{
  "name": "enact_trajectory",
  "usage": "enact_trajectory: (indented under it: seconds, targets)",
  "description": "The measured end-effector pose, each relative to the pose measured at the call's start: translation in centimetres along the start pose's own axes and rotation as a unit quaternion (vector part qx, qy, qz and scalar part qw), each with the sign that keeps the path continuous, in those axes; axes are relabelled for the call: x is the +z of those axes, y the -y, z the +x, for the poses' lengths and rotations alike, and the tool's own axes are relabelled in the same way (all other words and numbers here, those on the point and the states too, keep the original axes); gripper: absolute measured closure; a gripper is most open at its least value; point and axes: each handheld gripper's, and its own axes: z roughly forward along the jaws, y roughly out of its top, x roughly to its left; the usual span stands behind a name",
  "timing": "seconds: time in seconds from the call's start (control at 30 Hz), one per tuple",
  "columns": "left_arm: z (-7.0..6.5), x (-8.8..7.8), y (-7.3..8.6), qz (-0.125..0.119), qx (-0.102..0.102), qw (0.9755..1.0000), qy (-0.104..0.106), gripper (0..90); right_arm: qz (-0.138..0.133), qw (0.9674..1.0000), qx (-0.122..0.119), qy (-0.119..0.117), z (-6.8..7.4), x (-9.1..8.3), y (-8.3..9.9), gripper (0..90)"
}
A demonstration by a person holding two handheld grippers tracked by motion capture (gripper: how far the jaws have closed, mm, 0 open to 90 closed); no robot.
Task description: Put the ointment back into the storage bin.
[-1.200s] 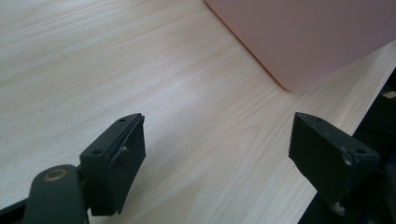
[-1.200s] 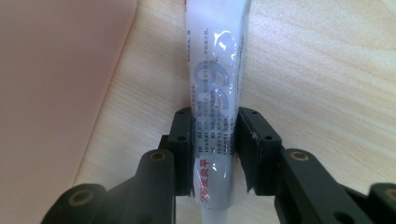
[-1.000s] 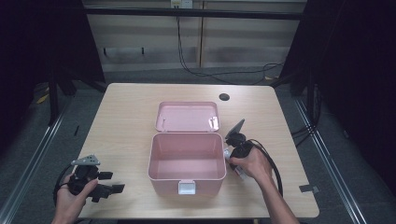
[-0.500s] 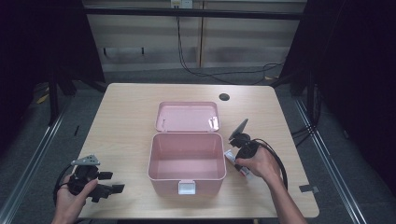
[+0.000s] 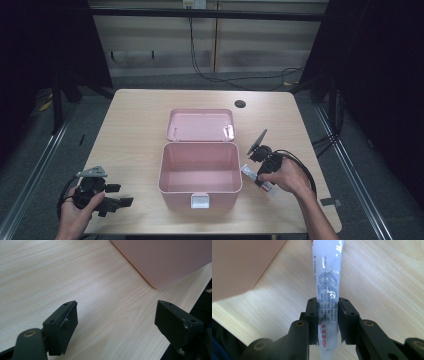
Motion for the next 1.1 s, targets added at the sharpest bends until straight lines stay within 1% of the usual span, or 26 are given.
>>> enact_trajectory:
  seconds: [0.07,0.1,0.13,0.17,0.2,0.27,0.33,0.37,0.43,0.5,0.53,0.57,0.63,0.7,0.77,0.83,0.93,1.03,1.1]
  targets:
    - [0.0,0.0,0.0,-0.001,0.003,1.0000,0.000,18.5,0.004,0.9999,-0.011,0.004,0.2,-0.2,0.2,71.7]
    - [0.0,0.0,0.0,-0.001,0.003,1.0000,0.000,18.5,0.004,0.9999,-0.015,0.002,0.2,-0.2,0.2,71.7]
    - [0.0,0.0,0.0,-0.001,0.003,1.0000,0.001,18.5,0.004,0.9999,-0.017,0.003,0.3,-0.3,0.3,71.7]
    - [0.0,0.0,0.0,-0.001,0.001,1.0000,0.001,18.5,0.008,0.9997,-0.024,0.006,0.3,-0.5,0.3,71.7]
    - [0.0,0.0,0.0,-0.001,0.000,1.0000,0.000,18.5,0.008,0.9997,-0.023,0.001,0.3,-0.6,0.4,71.7]
    - [0.0,0.0,0.0,0.001,0.001,1.0000,0.001,18.6,0.007,0.9995,-0.030,0.001,0.4,-0.7,0.5,71.7]
    - [0.0,0.0,0.0,0.003,0.002,1.0000,0.002,18.6,0.015,0.9992,-0.036,0.002,0.5,-0.9,0.6,71.7]
    - [0.0,0.0,0.0,0.003,0.002,1.0000,0.002,18.5,0.017,0.9992,-0.035,0.001,0.5,-0.9,0.6,71.7]
    - [0.0,0.0,0.0,0.003,0.003,1.0000,0.001,18.5,0.017,0.9985,-0.051,0.000,0.6,-1.1,0.8,71.7]
    - [0.0,0.0,0.0,0.003,0.002,1.0000,0.002,18.6,0.016,0.9980,-0.061,-0.003,0.9,-1.3,0.9,71.7]
    - [0.0,0.0,0.0,0.003,0.002,1.0000,0.002,18.6,0.016,0.9974,-0.070,-0.001,1.0,-1.4,0.9,71.7]
    - [0.0,0.0,0.0,0.003,0.002,1.0000,0.001,18.5,0.017,0.9976,-0.067,-0.001,1.2,-1.6,1.0,71.7]
    - [0.0,0.0,0.0,0.003,0.001,1.0000,0.002,18.5,0.015,0.9970,-0.075,0.003,1.2,-1.9,1.1,71.7]
    - [0.0,0.0,0.0,0.001,0.001,1.0000,0.000,18.6,0.016,0.9971,-0.073,0.012,1.2,-2.2,1.2,71.8]
    - [0.0,0.0,0.0,0.001,0.002,1.0000,0.000,18.6,0.016,0.9966,-0.080,0.009,1.3,-2.4,1.4,71.8]
    - [0.0,0.0,0.0,0.000,0.000,1.0000,0.002,18.5,0.016,0.9964,-0.083,0.014,1.3,-2.7,1.6,71.8]
    - [0.1,0.0,0.0,-0.002,0.003,1.0000,0.001,18.5,0.011,0.9963,-0.085,0.011,1.1,-3.1,1.9,71.8]
    - [0.1,0.0,0.0,-0.001,0.002,1.0000,0.001,18.5,0.008,0.9966,-0.082,0.009,0.9,-3.7,2.2,71.8]
    - [0.0,0.0,0.0,-0.001,0.003,1.0000,-0.001,18.5,0.006,0.9963,-0.085,0.007,0.8,-4.0,2.4,71.8]
